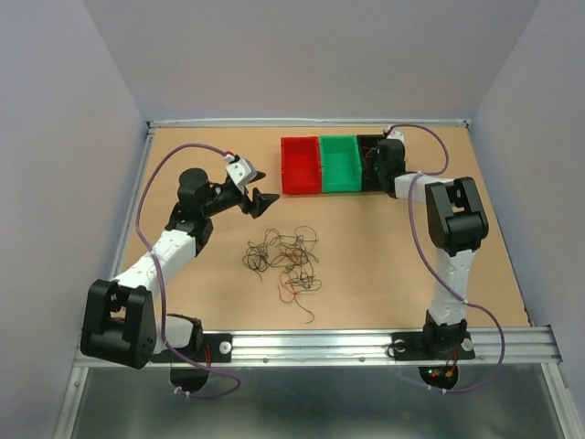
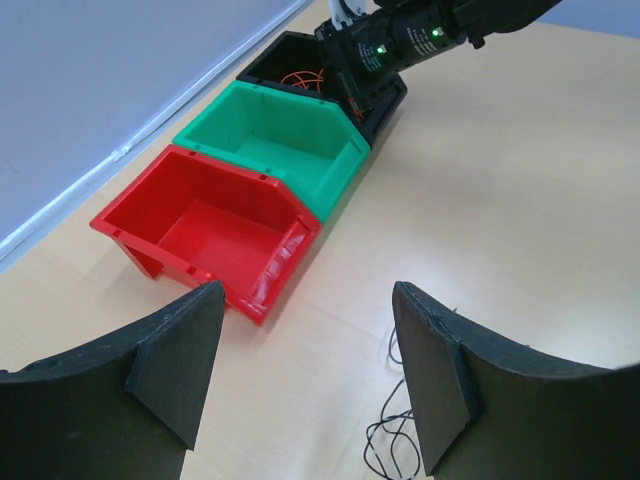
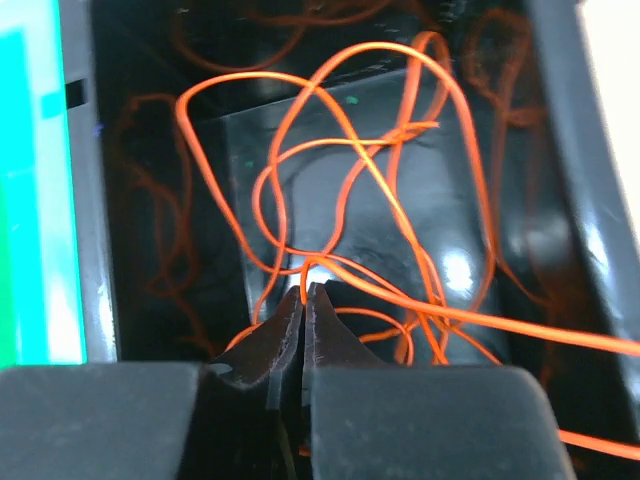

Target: Untangle the cables

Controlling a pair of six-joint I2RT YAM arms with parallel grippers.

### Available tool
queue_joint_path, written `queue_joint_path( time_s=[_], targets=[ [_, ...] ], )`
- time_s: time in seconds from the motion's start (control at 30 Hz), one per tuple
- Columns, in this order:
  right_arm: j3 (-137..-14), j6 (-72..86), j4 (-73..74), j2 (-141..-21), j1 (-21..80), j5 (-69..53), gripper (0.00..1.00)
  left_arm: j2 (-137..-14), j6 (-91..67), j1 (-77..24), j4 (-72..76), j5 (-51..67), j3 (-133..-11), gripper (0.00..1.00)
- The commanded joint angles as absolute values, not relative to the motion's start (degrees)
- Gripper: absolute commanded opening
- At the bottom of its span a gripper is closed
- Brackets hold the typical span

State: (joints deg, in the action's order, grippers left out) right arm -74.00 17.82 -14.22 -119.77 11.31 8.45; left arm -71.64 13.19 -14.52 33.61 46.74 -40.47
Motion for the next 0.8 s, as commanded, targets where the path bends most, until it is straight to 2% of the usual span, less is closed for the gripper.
queue_joint_path(
  time_s=[0.0,0.2,0.23,0.27,0.4,0.5,0.57,0.77],
  targets=[
    [-78.05,19.34,-7.39,-122.78,11.16,5.36,0.03,-69.26,14.24,-14.5,36.39,48.08,-40.08,0.79],
    [-75.85,19.25,-7.21,-116.99,11.25,6.77,0.2,-69.0,14.59,-14.59,36.47,48.08,-39.99,0.79],
    [-75.15,19.34,-7.21,-114.72,11.25,6.77,0.28,-68.99,14.68,-14.59,36.47,47.99,-39.99,0.79],
    [-74.8,19.42,-7.12,-113.74,11.25,6.51,0.3,-69.08,14.68,-14.59,36.47,47.81,-39.99,0.79],
    [-73.48,20.04,-7.12,-108.99,11.34,5.45,0.37,-69.0,14.76,-14.59,36.47,47.73,-39.99,0.79],
    [-73.3,20.65,-7.12,-106.79,11.34,4.23,0.38,-68.91,14.68,-14.59,36.39,47.72,-39.99,0.79],
    [-73.48,20.92,-7.03,-106.0,11.34,3.69,0.44,-68.91,14.68,-14.59,36.3,47.72,-39.99,0.79],
    [-72.07,21.45,-6.86,-102.31,11.25,4.74,0.47,-67.77,15.03,-14.59,36.3,47.9,-39.73,0.79]
  ],
)
